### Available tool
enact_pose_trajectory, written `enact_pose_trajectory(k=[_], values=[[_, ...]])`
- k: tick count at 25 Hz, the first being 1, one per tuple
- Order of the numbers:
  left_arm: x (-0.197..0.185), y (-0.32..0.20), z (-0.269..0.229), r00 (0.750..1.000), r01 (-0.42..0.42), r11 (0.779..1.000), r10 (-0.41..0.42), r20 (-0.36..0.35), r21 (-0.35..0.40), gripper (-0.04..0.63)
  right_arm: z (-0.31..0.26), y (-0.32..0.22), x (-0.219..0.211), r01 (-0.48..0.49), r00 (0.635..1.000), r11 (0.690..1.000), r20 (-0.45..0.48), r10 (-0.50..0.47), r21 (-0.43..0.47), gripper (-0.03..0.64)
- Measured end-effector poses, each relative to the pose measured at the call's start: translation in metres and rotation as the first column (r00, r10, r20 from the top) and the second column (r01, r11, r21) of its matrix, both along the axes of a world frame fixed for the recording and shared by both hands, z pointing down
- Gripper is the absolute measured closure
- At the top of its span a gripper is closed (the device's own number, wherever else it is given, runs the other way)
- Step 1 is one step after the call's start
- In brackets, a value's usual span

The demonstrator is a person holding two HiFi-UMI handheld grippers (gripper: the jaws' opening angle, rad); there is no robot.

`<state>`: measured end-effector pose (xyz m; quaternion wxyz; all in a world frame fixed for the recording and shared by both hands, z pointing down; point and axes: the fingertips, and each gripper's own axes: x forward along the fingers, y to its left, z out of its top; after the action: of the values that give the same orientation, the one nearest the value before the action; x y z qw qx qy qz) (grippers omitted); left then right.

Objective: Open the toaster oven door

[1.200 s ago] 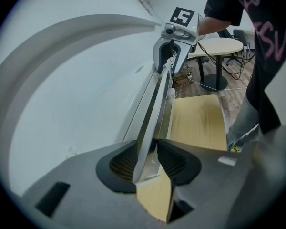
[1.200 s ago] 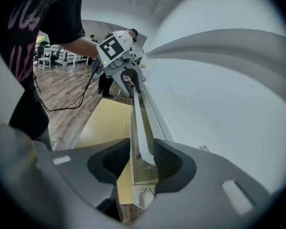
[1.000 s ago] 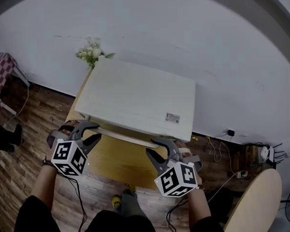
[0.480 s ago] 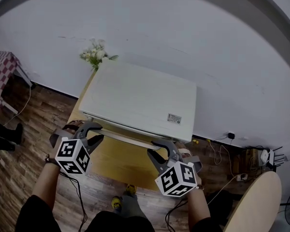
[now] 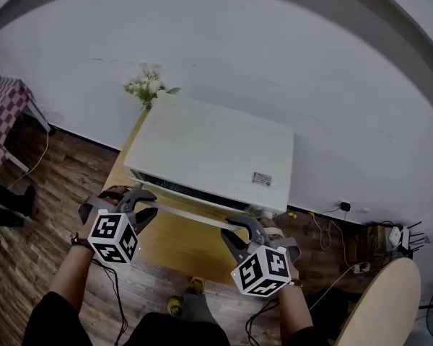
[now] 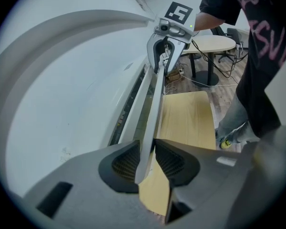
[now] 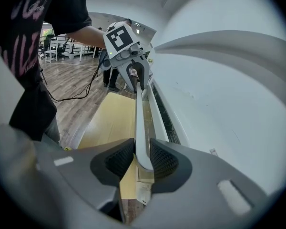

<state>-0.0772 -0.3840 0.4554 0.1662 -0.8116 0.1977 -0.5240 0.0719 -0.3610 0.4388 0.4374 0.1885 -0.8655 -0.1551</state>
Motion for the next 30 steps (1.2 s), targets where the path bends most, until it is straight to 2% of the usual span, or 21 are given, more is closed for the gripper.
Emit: enact_pose_trajectory(k=[9,23,30], values=[[-0.002,0.010,0.002,0.999,-0.026,0.999,0.027,0.025,-0.026,0.492,0.004,0.010,-0.002,0.028,0.999,1.000,-0.036,-0.029,-0.010,0.509],[-0.007,0.035,0.012,0.992,-0.121,0.992,0.122,0.041,-0.042,0.511,0.016,0.032,-0.008,-0.016,0.996,0.999,-0.092,0.014,-0.027,0.518],[-0.009,0.045,0.016,0.989,-0.142,0.989,0.143,0.040,-0.035,0.514,0.022,0.041,-0.010,-0.025,0.993,0.999,-0.118,0.022,-0.022,0.523]])
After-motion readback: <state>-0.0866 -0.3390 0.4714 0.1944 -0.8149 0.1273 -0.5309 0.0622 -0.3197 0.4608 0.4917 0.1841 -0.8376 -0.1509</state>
